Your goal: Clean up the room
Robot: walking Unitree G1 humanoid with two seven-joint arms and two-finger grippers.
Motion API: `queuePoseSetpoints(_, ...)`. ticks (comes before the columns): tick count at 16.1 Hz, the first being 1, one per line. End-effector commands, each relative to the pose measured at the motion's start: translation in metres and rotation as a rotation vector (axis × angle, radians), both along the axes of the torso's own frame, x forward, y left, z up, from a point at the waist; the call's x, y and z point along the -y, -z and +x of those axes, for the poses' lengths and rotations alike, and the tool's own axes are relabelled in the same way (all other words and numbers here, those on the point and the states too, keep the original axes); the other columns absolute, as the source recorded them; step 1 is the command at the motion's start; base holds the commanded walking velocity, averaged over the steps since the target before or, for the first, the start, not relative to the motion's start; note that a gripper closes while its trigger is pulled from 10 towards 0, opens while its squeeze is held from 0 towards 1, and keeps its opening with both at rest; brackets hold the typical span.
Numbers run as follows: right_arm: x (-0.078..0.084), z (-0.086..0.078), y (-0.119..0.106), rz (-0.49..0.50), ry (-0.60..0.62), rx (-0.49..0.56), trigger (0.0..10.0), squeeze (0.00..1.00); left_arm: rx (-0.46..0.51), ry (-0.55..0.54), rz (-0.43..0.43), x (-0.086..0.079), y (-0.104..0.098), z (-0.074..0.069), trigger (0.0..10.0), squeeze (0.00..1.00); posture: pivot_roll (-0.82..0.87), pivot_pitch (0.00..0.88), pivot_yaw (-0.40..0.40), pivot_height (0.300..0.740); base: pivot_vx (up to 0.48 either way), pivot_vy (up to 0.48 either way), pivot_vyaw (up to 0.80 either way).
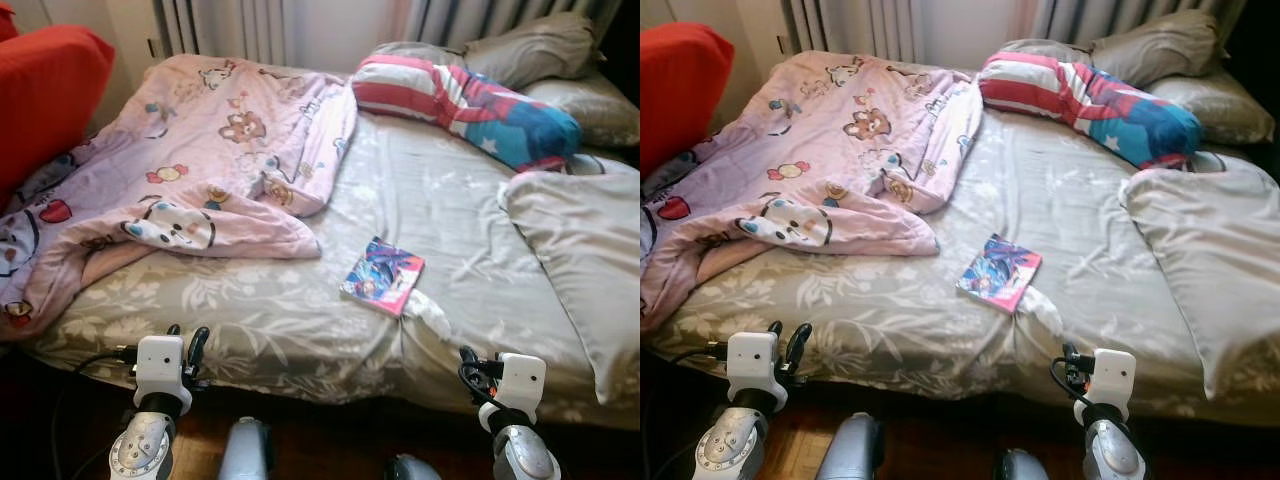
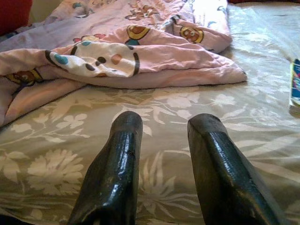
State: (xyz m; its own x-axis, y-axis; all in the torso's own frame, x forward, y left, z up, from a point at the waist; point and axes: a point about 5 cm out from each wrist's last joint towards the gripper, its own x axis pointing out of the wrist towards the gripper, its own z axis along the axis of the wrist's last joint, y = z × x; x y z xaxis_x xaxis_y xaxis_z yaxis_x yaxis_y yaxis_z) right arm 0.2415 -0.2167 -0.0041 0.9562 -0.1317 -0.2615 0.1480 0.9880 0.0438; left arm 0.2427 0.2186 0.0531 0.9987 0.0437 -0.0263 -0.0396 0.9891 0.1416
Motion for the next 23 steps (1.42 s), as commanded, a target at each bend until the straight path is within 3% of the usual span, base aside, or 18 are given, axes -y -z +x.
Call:
queuePoseSetpoints(1, 0.000, 0.001, 0.000, 0.013, 0.004, 0.000, 10.0, 0.00, -0.007, 0.010, -0.004, 0.003, 0.000, 0.000, 10.0, 0.00, 0.19, 0.088, -0.067, 0.624, 0.322, 0.000, 0.00)
queuePoseSetpoints(17, 0.007, 0.007, -0.003, 0.004, 0.009, 0.004, 10.0, 0.00, -0.005, 0.029, -0.012, 0.006, -0.003, 0.003, 10.0, 0.00, 0.17, 0.127, -0.050, 0.624, 0.285, 0.000, 0.00)
queuePoseSetpoints(21, 0.000, 0.027, -0.010, -0.005, -0.108, -0.011, 10.0, 0.00, 0.037, 0.115, -0.025, 0.020, -0.019, 0.016, 10.0, 0.00, 0.18, 0.168, -0.041, 0.624, 0.000, 0.000, 0.00)
queuePoseSetpoints(22, -0.006, 0.034, -0.010, -0.031, -0.201, -0.047, 10.0, 0.00, 0.061, 0.151, -0.046, 0.031, -0.027, 0.028, 10.0, 0.00, 0.18, 0.188, -0.040, 0.624, 0.000, 0.000, 0.00)
queuePoseSetpoints(23, -0.008, 0.036, -0.011, -0.031, -0.218, -0.053, 10.0, 0.16, 0.068, 0.172, -0.045, 0.036, -0.030, 0.032, 10.0, 0.00, 0.18, 0.195, -0.038, 0.624, 0.000, 0.000, 0.00)
